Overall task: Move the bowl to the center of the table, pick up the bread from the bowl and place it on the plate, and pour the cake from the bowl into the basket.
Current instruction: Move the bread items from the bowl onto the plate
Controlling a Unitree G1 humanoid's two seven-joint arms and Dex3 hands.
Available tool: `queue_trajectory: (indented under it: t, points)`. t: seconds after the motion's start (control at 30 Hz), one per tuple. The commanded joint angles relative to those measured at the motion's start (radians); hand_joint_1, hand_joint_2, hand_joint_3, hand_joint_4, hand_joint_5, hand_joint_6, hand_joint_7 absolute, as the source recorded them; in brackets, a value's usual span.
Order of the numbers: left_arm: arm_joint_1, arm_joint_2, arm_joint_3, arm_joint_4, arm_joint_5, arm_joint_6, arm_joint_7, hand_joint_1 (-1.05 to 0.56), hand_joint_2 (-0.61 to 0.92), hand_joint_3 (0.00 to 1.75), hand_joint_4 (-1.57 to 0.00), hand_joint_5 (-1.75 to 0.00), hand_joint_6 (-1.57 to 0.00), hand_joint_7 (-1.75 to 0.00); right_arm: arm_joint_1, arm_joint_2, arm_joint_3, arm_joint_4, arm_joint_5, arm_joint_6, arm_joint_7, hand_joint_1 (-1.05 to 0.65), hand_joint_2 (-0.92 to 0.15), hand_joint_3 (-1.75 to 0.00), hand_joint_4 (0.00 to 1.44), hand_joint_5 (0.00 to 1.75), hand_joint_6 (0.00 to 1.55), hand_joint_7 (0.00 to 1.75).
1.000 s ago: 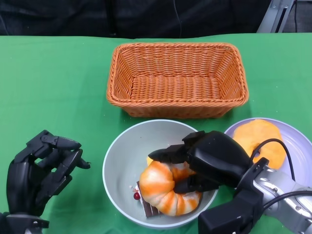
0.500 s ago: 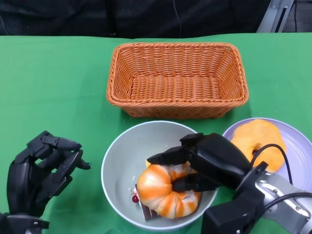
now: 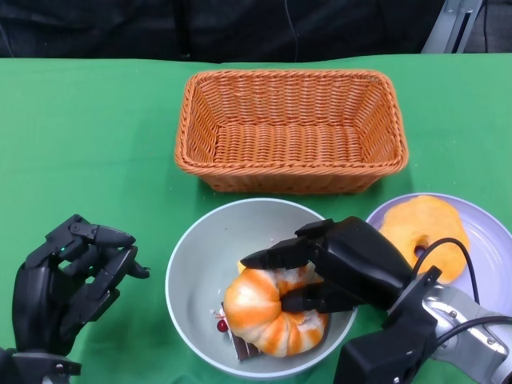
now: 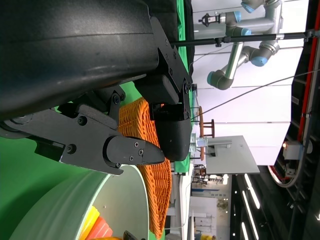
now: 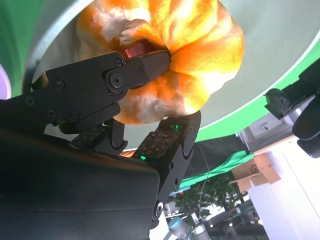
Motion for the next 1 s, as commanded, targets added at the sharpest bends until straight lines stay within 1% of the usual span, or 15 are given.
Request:
queue_trajectory:
  t: [0.03,0.27,0.47,0.5,0.63,0.83,1.0]
  points:
    - [0.007,0.011,0.003,0.007,0.003,-0.013,0.007,-0.2,0.92,0.31,-0.8,-1.33,-0.84,-1.1,-0.015,-0.002,-0.018,0.012,0.009,-0.021,-0.022,-0.14,-0.92,-0.06,0.84,1.07,1.18,0.06]
    - [0.002,0.012,0.005,0.014,-0.003,-0.01,-0.001,-0.2,0.92,0.3,-0.8,-1.33,-0.84,-1.11,-0.018,0.0,-0.031,0.014,0.015,-0.036,-0.033,-0.14,-0.92,-0.05,0.84,1.09,1.19,0.06]
    - [0.003,0.012,0.003,0.01,-0.003,-0.003,0.0,-0.21,0.92,0.3,-0.8,-1.33,-0.83,-1.1,-0.013,0.008,-0.063,0.003,0.045,-0.055,-0.025,-0.14,-0.92,-0.03,0.83,1.09,1.19,0.06]
    - [0.002,0.012,0.003,0.01,-0.004,-0.003,-0.002,-0.21,0.92,0.3,-0.8,-1.33,-0.83,-1.1,-0.014,0.008,-0.067,0.0,0.047,-0.057,-0.026,-0.14,-0.92,-0.06,0.81,1.12,1.19,0.07]
    - [-0.002,0.013,0.006,0.016,-0.009,-0.002,-0.005,-0.21,0.92,0.3,-0.8,-1.35,-0.83,-1.11,-0.015,0.005,-0.096,-0.032,0.085,-0.051,0.002,-0.14,-0.92,-0.12,0.77,1.18,1.19,0.08]
    - [-0.005,0.018,0.008,0.026,0.003,-0.008,0.009,-0.22,0.92,0.29,-0.8,-1.36,-0.83,-1.11,-0.001,0.005,-0.138,-0.091,0.155,-0.018,0.078,-0.14,-0.92,-0.13,0.76,1.22,1.19,0.1]
    - [-0.005,0.019,0.007,0.025,-0.004,0.003,0.001,-0.22,0.92,0.28,-0.8,-1.37,-0.84,-1.11,0.015,0.012,-0.166,-0.126,0.199,-0.008,0.12,-0.13,-0.91,-0.13,0.77,1.23,1.2,0.11]
